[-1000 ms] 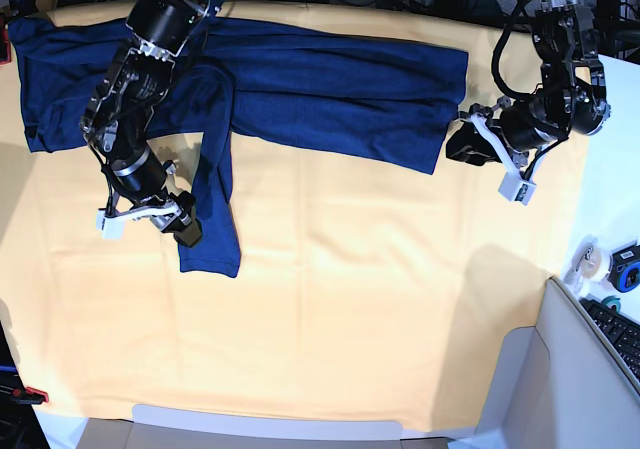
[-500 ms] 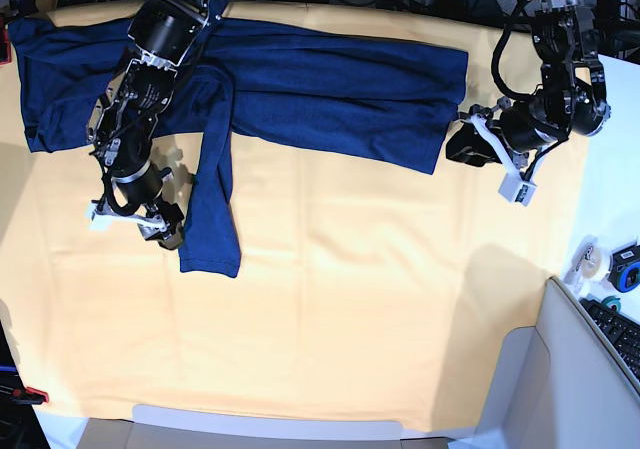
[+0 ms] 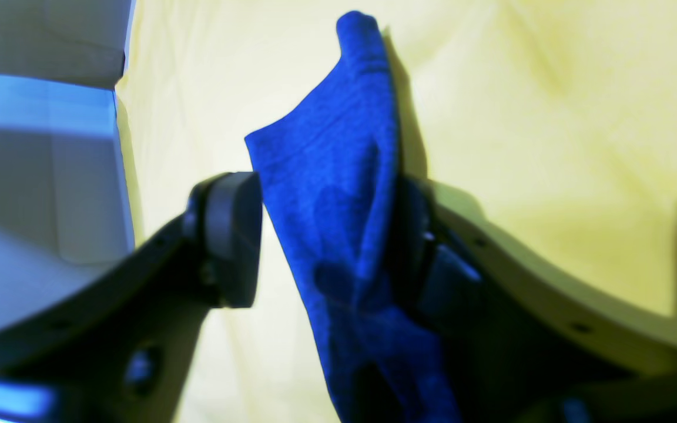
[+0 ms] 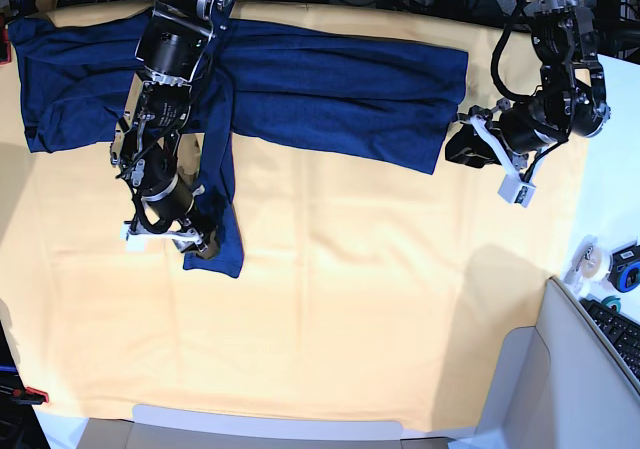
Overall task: Fold the T-shirt properly
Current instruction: 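Grasp the sleeve end again with the right gripper and fold it over the body, then release the sleeve and move the right gripper to the shirt's side edge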
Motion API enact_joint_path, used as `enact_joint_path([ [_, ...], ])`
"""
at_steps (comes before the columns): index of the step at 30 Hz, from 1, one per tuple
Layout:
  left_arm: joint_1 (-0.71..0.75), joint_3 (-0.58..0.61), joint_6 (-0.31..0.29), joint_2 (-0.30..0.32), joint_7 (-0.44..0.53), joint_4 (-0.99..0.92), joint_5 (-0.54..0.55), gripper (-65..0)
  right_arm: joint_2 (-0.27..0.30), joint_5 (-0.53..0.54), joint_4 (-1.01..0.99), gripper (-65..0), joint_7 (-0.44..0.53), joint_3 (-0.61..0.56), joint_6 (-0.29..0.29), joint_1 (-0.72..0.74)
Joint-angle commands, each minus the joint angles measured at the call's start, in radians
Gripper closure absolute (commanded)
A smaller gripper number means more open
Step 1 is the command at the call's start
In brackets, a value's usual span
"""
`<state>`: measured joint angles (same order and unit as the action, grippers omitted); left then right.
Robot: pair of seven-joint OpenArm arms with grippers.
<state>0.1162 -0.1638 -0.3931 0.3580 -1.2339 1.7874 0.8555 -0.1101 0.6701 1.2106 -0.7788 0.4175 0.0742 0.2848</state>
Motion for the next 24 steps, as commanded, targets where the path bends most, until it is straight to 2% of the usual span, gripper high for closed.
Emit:
enact_joint_path([
  [1,-0.013,-0.006,-0.004,0.013,0.009,0.015,0.014,-20.4,-0.001,0.013,0.007,-17.0,-0.014,-0.019,0.003,0.017],
  [3,-0.013,-0.006,-0.004,0.013,0.009,0.015,0.014,-20.4,-0.001,0.013,0.015,-1.4,-0.020,-0.050,0.003,0.017],
  [4,-0.013,-0.006,-0.004,0.013,0.012,0.015,0.014,-20.4,0.003,0.013,0.016,0.0,-0.024,-0.078,0.003,0.017],
  [10,-0.017,-0.027,-0.004,0.016,0.018,0.019,0.014,-20.2,0.030,0.015,0.183,0.0,-0.044,-0.335,0.006,-0.037],
  [15,-0.034,-0.130,-0.010,0.014,0.018,0.021,0.018,-20.2,0.086,0.013,0.371,0.0,-0.044,-0.619,0.005,-0.088],
  [20,-0.037,-0.221,-0.011,0.016,0.016,0.021,0.018,-20.2,0.137,0.013,0.440,0.0,-0.044,-0.869,0.003,-0.114],
  [24,-0.037,-0.256,-0.011,0.019,0.016,0.021,0.017,-20.2,0.148,0.013,0.456,0.0,-0.044,-1.017,0.003,-0.128],
])
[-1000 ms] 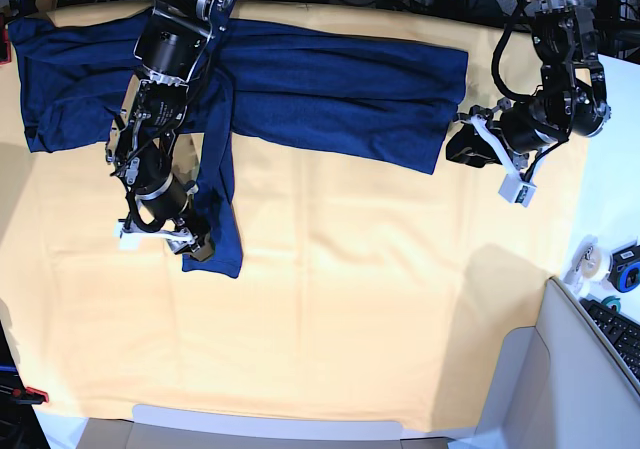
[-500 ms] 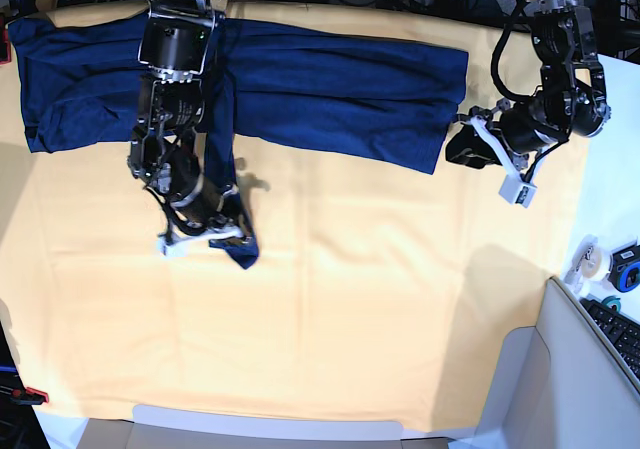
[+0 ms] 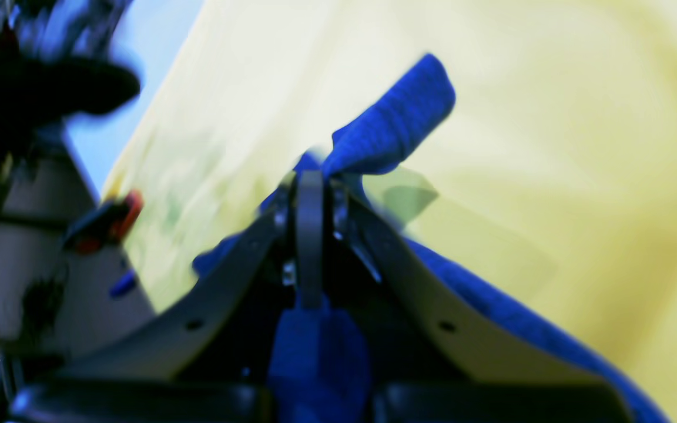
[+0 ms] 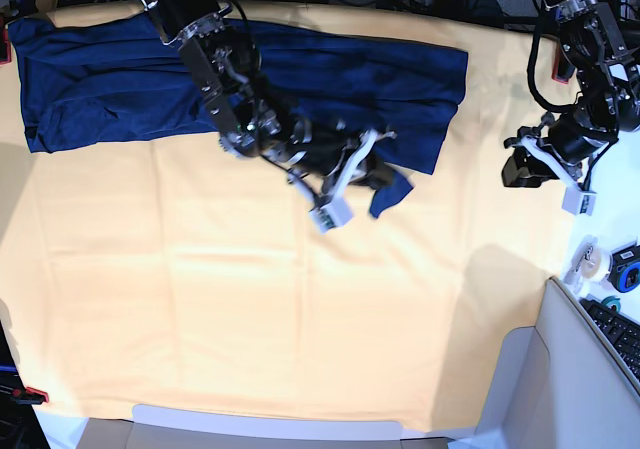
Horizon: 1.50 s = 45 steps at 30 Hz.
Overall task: Fold the T-shirt properly
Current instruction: 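Release the sleeve and move the right gripper to the shirt's side edge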
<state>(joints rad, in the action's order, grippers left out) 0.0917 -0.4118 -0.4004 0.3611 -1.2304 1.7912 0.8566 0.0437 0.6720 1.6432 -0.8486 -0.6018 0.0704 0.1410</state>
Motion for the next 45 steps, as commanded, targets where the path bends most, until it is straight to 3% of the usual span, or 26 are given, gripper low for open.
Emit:
enact_joint_path([
  [1,-0.013,-0.011,-0.004,0.016,0.013,0.017,0.016,-20.2,-0.006,0.012,0.024,0.0,0.025,-0.020,0.007,0.016],
  [10,-0.013,-0.014,-0.004,0.016,0.011,0.017,0.017,-20.2,-0.017,0.012,0.025,0.0,0.030,-0.155,0.007,0.018],
  [20,-0.011,-0.014,-0.004,0.016,0.005,0.017,0.017,-20.2,-0.028,0.012,0.018,0.0,0.025,-0.165,0.007,0.026],
  [23,-0.011,-0.012,-0.004,0.016,0.005,0.017,0.017,-20.2,-0.028,0.012,0.018,-8.7,0.024,-0.166,0.007,0.026],
  [28,-0.011,-0.009,-0.004,0.016,0.005,0.017,0.016,-20.2,-0.032,0.015,0.022,-32.9,-0.005,-0.166,0.013,0.029],
  [31,-0.011,-0.008,-0.004,0.016,0.005,0.017,0.016,-20.2,-0.038,0.021,0.036,-38.3,-0.014,-0.165,0.013,0.047],
  [33,-0.011,-0.008,-0.004,0.016,0.005,0.017,0.016,-20.4,-0.032,0.015,0.078,-38.2,-0.010,-0.151,0.013,0.049],
  [38,-0.008,-0.012,-0.004,0.017,-0.010,0.015,0.016,-20.7,0.041,0.015,0.236,-38.2,-0.005,0.096,0.007,0.018],
  [42,-0.013,-0.017,-0.007,0.017,-0.136,0.012,0.019,-25.7,0.061,0.019,0.286,-38.2,-0.008,0.374,0.006,-0.079],
  [45,-0.013,-0.017,-0.033,0.016,-0.166,0.011,0.020,-27.2,0.080,0.021,0.289,-38.2,-0.005,0.478,0.006,-0.126],
])
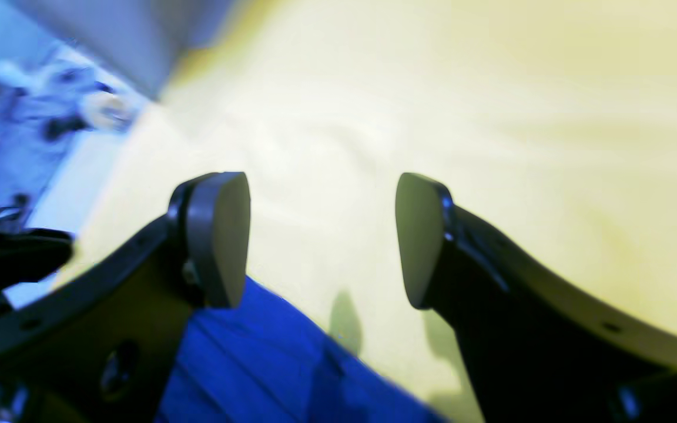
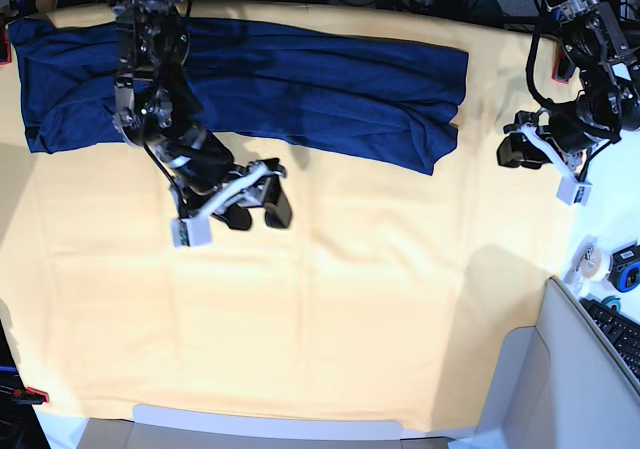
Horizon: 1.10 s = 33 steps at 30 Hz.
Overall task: Fold the T-shirt properly
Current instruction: 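Release the sleeve and move the right gripper to the shirt's side edge, then grasp the folded shirt's ends with both grippers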
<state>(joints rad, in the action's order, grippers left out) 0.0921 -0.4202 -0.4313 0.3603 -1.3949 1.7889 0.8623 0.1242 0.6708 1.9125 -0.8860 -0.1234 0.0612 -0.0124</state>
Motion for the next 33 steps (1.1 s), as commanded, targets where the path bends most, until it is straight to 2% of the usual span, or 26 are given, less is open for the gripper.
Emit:
enact_joint_path([
  [1,-0.013,-0.009,-0.031,0.016,-0.001,0.012,0.024,-27.2,0.019,0.022,0.022,-38.2,0.032,0.020,0.015,0.015],
  [5,-0.015,-0.010,-0.154,0.016,-0.001,-0.039,0.127,-27.3,0.038,0.022,0.022,-38.2,0.034,0.089,0.015,-0.037],
  [6,-0.015,-0.018,-0.166,0.018,-0.001,-0.076,0.162,-27.3,0.038,0.022,0.022,-38.2,0.034,0.112,0.016,-0.053],
  [11,-0.015,-0.036,-0.166,0.027,-0.001,-0.303,0.346,-27.2,0.038,0.019,0.022,-38.2,0.029,0.207,0.019,-0.103],
  [14,-0.013,-0.035,-0.166,0.058,-0.001,-0.370,0.394,-27.2,0.038,0.017,0.022,-38.2,0.028,0.265,0.019,-0.128],
  [17,-0.004,-0.035,-0.165,0.061,-0.001,-0.381,0.427,-27.2,0.038,0.017,0.022,-38.2,0.028,0.322,0.021,-0.145],
  [20,0.030,-0.033,-0.163,0.087,-0.001,-0.381,0.470,-27.2,0.062,0.020,0.022,-38.2,0.028,0.360,0.021,-0.159],
  [23,0.059,-0.019,-0.163,0.090,-0.001,-0.381,0.486,-27.2,0.101,0.016,0.022,-38.2,0.031,0.360,0.021,-0.159],
  [25,0.061,0.031,-0.163,0.108,-0.001,-0.381,0.484,-27.2,0.124,0.016,0.020,-38.3,0.032,0.362,0.021,-0.160],
  [33,0.082,0.172,-0.160,0.115,-0.001,-0.381,0.476,-27.2,0.121,0.022,0.020,-38.3,0.029,0.480,0.021,-0.180],
])
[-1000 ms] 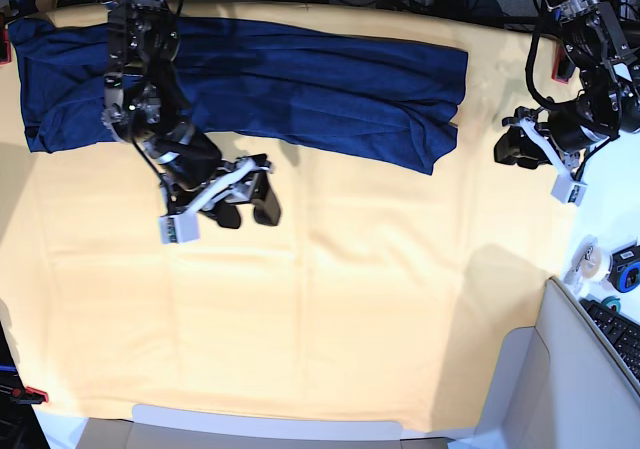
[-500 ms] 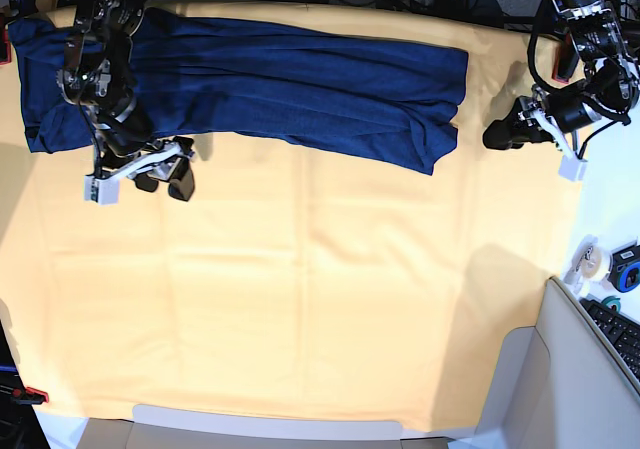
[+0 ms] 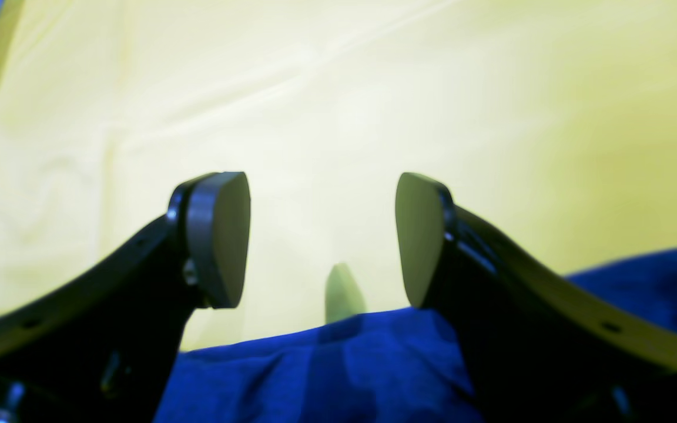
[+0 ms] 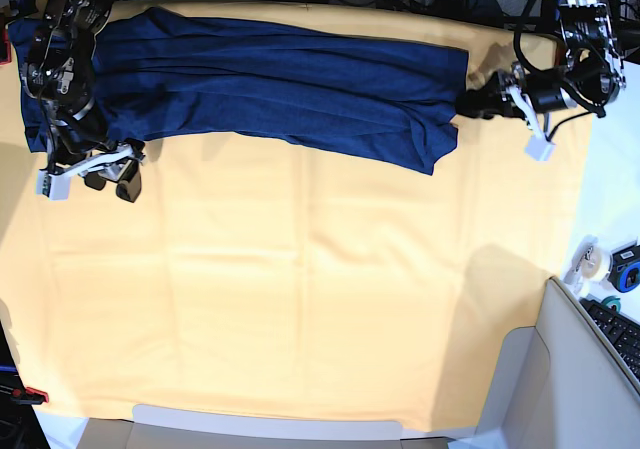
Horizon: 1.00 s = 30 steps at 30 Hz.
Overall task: Fold the T-shirt properly
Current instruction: 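Grasp the folded shirt's ends with both grippers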
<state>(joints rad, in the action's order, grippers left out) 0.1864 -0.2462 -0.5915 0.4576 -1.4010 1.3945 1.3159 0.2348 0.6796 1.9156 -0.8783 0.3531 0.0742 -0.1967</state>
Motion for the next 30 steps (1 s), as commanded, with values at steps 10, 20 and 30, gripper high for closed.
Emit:
enact_joint_path([
  [10,-0.014,0.098,0.000,0.017,0.005,0.007,0.021,-27.2,0.010,0.013,0.017,-38.3,0.024,0.047,0.009,-0.024],
  [20,-0.084,0.144,0.043,0.013,0.005,-0.031,0.020,-27.2,0.008,0.013,0.017,-38.3,0.021,0.045,0.009,-0.025],
  [30,-0.115,0.147,0.074,0.005,0.016,-0.036,0.021,-27.2,-0.018,0.013,0.015,-38.3,0.020,0.045,0.009,-0.025],
])
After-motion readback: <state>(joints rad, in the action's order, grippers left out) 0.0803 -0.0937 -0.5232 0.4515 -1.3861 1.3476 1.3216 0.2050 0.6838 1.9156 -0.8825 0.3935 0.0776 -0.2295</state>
